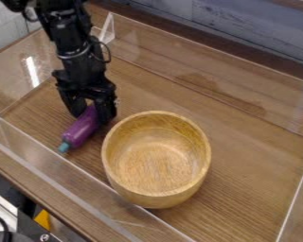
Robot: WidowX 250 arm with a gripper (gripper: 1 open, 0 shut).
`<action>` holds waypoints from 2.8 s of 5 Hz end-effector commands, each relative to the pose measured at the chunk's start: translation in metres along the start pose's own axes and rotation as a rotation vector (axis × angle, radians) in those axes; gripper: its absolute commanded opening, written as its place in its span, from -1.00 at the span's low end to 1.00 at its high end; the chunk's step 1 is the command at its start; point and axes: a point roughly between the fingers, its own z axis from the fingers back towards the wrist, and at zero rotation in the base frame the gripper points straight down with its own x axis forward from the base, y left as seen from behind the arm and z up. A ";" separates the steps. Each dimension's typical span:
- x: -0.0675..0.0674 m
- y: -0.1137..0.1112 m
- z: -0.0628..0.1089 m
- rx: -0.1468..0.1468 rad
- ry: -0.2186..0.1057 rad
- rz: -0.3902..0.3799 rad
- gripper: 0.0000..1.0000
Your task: Put the purple eggplant in the brown bowl
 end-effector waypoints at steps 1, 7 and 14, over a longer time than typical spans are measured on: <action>0.001 0.004 -0.004 0.010 -0.026 -0.021 1.00; 0.005 -0.027 -0.008 -0.017 0.008 -0.180 -1.00; 0.014 0.008 0.001 0.011 0.040 -0.180 -1.00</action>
